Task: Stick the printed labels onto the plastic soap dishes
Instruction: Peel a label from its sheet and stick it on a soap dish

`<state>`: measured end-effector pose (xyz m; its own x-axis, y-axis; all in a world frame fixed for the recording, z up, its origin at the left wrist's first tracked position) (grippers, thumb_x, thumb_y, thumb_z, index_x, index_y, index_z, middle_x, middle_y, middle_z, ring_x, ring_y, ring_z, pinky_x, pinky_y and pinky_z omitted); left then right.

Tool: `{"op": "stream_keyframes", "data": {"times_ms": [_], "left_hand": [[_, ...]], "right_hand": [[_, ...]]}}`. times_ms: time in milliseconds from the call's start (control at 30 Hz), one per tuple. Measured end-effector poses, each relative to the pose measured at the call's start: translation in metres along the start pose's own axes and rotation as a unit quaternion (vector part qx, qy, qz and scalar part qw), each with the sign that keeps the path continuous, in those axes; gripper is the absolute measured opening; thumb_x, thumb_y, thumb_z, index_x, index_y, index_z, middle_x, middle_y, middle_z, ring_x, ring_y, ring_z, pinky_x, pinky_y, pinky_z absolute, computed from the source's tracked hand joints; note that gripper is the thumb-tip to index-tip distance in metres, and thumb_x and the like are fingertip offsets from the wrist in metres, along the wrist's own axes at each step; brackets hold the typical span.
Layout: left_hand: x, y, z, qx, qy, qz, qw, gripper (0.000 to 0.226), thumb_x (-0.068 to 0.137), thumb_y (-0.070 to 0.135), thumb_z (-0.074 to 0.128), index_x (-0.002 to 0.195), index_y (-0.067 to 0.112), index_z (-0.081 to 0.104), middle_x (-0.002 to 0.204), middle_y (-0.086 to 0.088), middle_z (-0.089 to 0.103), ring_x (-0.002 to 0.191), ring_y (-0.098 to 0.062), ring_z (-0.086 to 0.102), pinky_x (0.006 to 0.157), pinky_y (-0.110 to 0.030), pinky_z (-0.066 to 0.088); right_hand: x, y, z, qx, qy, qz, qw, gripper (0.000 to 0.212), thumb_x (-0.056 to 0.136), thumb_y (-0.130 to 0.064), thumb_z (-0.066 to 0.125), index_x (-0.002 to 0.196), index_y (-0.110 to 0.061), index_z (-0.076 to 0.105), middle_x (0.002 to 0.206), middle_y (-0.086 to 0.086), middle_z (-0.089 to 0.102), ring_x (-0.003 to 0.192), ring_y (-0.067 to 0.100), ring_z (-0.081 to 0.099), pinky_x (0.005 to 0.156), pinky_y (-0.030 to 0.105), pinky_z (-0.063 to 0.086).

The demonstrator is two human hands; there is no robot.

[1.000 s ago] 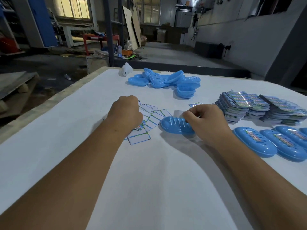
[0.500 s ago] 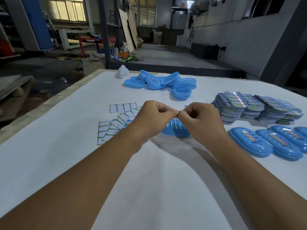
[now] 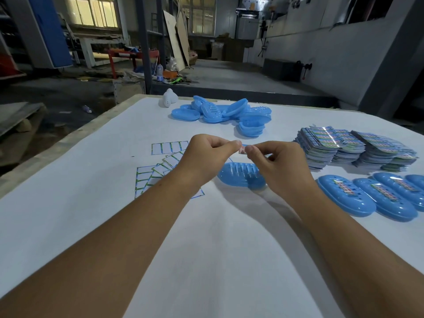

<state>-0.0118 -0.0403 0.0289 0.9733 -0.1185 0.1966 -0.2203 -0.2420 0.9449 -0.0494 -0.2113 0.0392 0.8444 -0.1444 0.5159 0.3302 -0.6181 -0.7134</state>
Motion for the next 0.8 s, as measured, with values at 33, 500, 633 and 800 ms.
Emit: {"op": "stream_keyframes", "data": {"times_ms": [33,500,633,800], "left_hand": [[0.001,-0.001,0.000,-0.002,0.004,-0.005,1.000,0.018,0.085,0.045,0.073,0.079,0.029,0.079,0.078,0.019,0.073,0.084,0.002,0.065,0.071,-0.020,0.045],[0.005,-0.017,0.001,0.039,0.004,-0.035,0.999,0.020,0.079,0.041,0.080,0.064,0.030,0.075,0.064,0.016,0.070,0.055,0.010,0.059,0.056,-0.019,0.041],[0.004,-0.025,0.007,0.073,-0.001,-0.041,0.996,0.018,0.079,0.036,0.080,0.067,0.023,0.077,0.056,0.011,0.068,0.042,0.001,0.054,0.043,-0.016,0.042],[0.007,-0.027,0.010,0.131,-0.004,-0.034,0.991,0.019,0.080,0.034,0.076,0.063,0.024,0.075,0.060,0.013,0.069,0.056,-0.006,0.060,0.053,-0.019,0.046]], "right_hand": [[0.002,0.005,-0.002,-0.009,0.009,0.022,1.000,0.017,0.092,-0.038,0.069,0.078,-0.036,0.078,0.064,-0.026,0.068,0.049,0.003,0.051,0.055,0.024,0.042],[0.003,0.025,-0.007,0.031,-0.008,0.138,0.990,0.033,0.077,-0.031,0.071,0.068,0.000,0.066,0.055,0.008,0.047,0.049,0.011,0.031,0.048,0.019,0.031],[0.002,0.028,-0.002,-0.018,-0.037,0.126,0.991,0.045,0.081,-0.035,0.075,0.051,-0.010,0.052,0.045,-0.006,0.033,0.044,0.010,0.025,0.041,0.018,0.024],[0.004,0.033,0.002,-0.093,-0.051,0.112,0.988,0.036,0.082,-0.035,0.075,0.059,-0.008,0.069,0.045,-0.001,0.049,0.044,0.010,0.036,0.052,0.028,0.034]]}}
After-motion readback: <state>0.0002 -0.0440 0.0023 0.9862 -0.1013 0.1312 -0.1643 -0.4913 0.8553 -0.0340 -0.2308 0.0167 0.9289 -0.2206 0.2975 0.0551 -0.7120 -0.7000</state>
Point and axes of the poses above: each hand's wrist, its own x-axis towards the middle knuckle, its own z-axis out of the palm, y = z × x, the point moved 7 cm from there along x, towards the middle knuckle
